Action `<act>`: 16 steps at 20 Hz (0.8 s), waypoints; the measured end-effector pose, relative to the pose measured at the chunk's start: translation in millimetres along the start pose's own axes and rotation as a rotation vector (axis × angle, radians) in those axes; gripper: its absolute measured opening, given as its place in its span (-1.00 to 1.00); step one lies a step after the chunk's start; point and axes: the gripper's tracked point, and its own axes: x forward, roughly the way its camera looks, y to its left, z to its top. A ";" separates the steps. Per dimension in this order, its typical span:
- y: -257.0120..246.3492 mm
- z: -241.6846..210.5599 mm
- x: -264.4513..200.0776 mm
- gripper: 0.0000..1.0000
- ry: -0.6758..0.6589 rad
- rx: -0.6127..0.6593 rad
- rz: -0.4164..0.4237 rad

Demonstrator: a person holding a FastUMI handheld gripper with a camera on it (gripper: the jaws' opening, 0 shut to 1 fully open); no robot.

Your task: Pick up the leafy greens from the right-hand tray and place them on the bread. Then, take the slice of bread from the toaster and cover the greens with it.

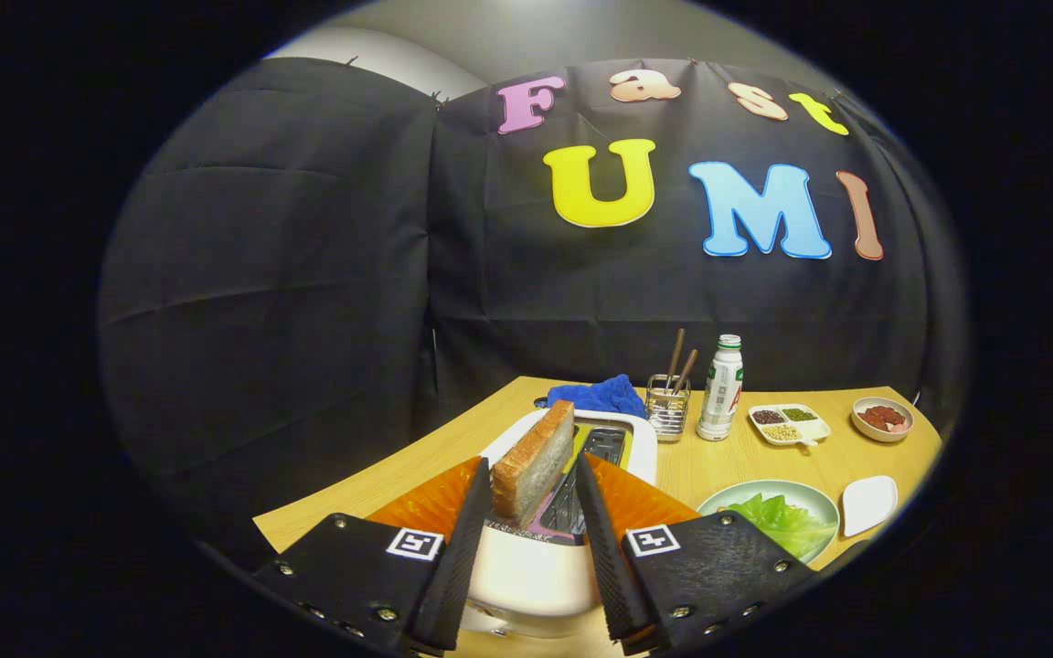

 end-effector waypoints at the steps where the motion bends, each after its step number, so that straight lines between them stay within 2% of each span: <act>1: 1.5 -0.9 3.8 0.17 0.007 0.002 -0.009; 5: -0.4 -0.2 14.8 0.17 0.018 0.017 -0.065; 6: -6.5 2.4 18.2 -0.02 0.011 0.014 -0.098; 8: 0.4 -2.3 24.6 -0.36 0.027 -0.006 -0.094; 11: 7.3 -5.4 23.5 -0.35 0.034 -0.035 -0.094; 12: 8.1 -4.8 26.9 -0.80 0.024 -0.048 -0.091; 16: 8.0 -4.4 24.8 -0.81 0.006 -0.041 -0.070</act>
